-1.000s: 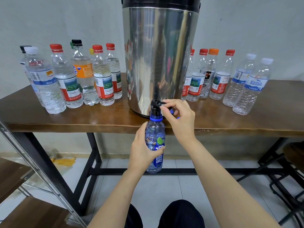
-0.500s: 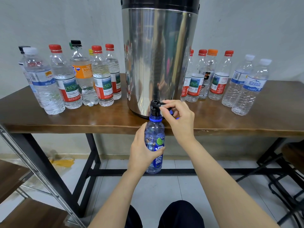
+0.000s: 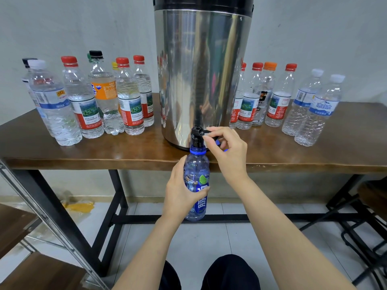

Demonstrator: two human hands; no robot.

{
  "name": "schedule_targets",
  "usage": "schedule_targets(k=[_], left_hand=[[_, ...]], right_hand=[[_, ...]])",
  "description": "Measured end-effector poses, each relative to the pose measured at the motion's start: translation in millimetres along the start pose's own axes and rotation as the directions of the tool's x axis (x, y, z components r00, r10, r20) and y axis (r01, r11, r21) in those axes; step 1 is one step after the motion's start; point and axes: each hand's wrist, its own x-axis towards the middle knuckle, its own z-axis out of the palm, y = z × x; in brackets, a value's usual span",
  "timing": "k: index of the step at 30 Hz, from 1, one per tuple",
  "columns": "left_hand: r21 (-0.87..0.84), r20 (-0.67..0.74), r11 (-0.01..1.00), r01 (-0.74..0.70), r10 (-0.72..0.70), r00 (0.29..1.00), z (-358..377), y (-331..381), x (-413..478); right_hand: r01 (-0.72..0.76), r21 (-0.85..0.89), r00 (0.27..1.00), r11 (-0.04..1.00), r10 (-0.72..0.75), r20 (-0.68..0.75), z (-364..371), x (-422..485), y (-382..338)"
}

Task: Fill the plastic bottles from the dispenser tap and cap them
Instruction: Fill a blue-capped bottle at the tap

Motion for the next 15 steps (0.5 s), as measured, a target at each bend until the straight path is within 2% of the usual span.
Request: schedule_targets(k=[15], left_hand=[[0.002,-0.001,1.0,0.006,-0.006,1.0,0.8,-0.8,0.6]], right_hand=[[-0.004,-0.003,1.0,1.0,0.004,0.003,0.1,0.0,0.7]])
